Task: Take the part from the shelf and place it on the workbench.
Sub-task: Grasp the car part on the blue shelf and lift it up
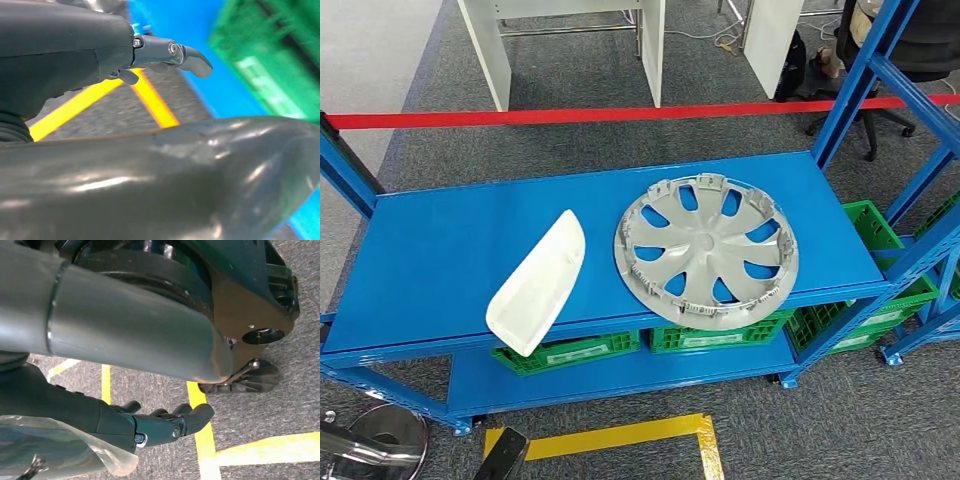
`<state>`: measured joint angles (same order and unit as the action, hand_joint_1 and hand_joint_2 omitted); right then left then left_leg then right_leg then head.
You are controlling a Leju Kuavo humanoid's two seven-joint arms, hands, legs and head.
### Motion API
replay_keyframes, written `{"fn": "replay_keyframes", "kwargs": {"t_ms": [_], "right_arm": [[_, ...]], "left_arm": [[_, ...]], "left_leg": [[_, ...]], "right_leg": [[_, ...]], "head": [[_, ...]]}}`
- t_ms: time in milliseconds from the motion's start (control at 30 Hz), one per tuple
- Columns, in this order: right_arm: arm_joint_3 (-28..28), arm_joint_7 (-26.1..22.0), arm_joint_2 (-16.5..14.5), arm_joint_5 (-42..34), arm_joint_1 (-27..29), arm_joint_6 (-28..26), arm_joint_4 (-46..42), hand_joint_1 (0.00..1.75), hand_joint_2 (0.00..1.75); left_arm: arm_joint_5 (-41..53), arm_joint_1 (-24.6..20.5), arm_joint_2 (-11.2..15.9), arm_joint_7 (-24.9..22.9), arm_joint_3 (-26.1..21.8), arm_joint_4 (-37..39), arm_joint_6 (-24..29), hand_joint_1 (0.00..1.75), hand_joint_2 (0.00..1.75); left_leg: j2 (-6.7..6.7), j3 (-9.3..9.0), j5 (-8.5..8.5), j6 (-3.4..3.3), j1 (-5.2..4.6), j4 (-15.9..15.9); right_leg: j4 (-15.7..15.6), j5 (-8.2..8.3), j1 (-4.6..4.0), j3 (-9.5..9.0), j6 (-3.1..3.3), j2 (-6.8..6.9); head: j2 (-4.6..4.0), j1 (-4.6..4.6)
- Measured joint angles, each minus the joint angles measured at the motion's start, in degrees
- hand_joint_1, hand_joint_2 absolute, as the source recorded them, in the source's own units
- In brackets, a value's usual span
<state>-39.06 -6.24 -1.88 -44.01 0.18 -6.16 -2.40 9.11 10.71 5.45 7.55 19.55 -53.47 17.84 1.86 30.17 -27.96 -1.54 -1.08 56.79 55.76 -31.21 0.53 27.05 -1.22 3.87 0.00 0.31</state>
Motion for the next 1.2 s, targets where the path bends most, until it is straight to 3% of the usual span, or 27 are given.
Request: {"fn": "replay_keyframes", "kwargs": {"t_ms": [367,767,900,1033,1200], "right_arm": [[-2.84,2.33,0.44,-3.09,-0.66,-1.32,1.05,0.0,0.0],[-7.04,5.73,1.3,-6.42,-1.62,-2.19,0.87,0.0,0.0],[-8.29,6.94,1.62,-7.24,-1.84,-2.69,0.37,0.0,0.0],[-9.04,7.16,1.68,-7.9,-1.92,-3.03,-0.01,0.0,0.0],[-10.06,7.11,1.68,-8.85,-2.07,-3.23,-0.26,0.0,0.0]], "left_arm": [[-3.18,1.24,8.55,0.93,10.27,-20.75,-1.77,0.0,0.0],[-6.99,2.28,19.07,4.56,20.35,-41.21,-5.53,0.0,0.0],[-7.97,2.84,21.25,6.76,22.23,-46.06,-5.86,0.0,0.0],[-6.62,3.6,21.53,9.04,22.49,-50.26,-3.83,0.0,1.75],[1.01,4.53,20.61,9.77,20.42,-54.69,0.37,0.0,1.75]], "left_leg": [[0.0,0.01,0.0,0.0,0.0,0.0],[0.0,0.01,0.0,0.0,0.0,0.0],[0.0,0.0,0.0,0.0,0.0,0.0],[0.0,0.0,0.0,0.0,0.0,0.0],[0.0,0.0,0.0,0.0,0.0,0.0]], "right_leg": [[0.01,0.0,0.0,-0.01,0.0,0.0],[0.02,0.0,0.0,-0.02,0.0,-0.01],[0.02,0.0,0.0,-0.01,0.0,0.0],[0.02,0.0,0.0,-0.02,0.0,-0.01],[0.02,0.0,0.0,-0.03,0.0,0.0]], "head": [[0.0,0.02],[0.0,0.01],[0.0,0.0],[0.0,0.02],[0.0,0.01]]}}
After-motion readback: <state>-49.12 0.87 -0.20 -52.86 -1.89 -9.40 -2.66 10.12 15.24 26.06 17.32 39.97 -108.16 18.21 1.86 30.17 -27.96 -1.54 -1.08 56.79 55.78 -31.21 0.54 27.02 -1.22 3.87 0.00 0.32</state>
